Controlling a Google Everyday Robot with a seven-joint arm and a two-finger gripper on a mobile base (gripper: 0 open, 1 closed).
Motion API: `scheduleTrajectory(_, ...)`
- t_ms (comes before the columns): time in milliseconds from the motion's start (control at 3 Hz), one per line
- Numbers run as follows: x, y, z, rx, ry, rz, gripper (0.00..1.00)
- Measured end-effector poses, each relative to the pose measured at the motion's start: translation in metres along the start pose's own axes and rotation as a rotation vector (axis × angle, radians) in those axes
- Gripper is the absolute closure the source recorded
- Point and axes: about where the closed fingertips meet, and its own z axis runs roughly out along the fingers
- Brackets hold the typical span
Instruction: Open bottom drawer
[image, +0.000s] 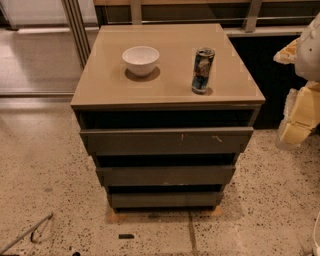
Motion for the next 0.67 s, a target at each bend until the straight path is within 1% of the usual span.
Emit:
scheduleTrajectory(333,0.001,-0.003,0.008,0.01,-0.007,0.005,0.0)
scheduleTrajectory(667,-0.003,0.006,0.054,-0.005,-0.042,-0.012,0.0)
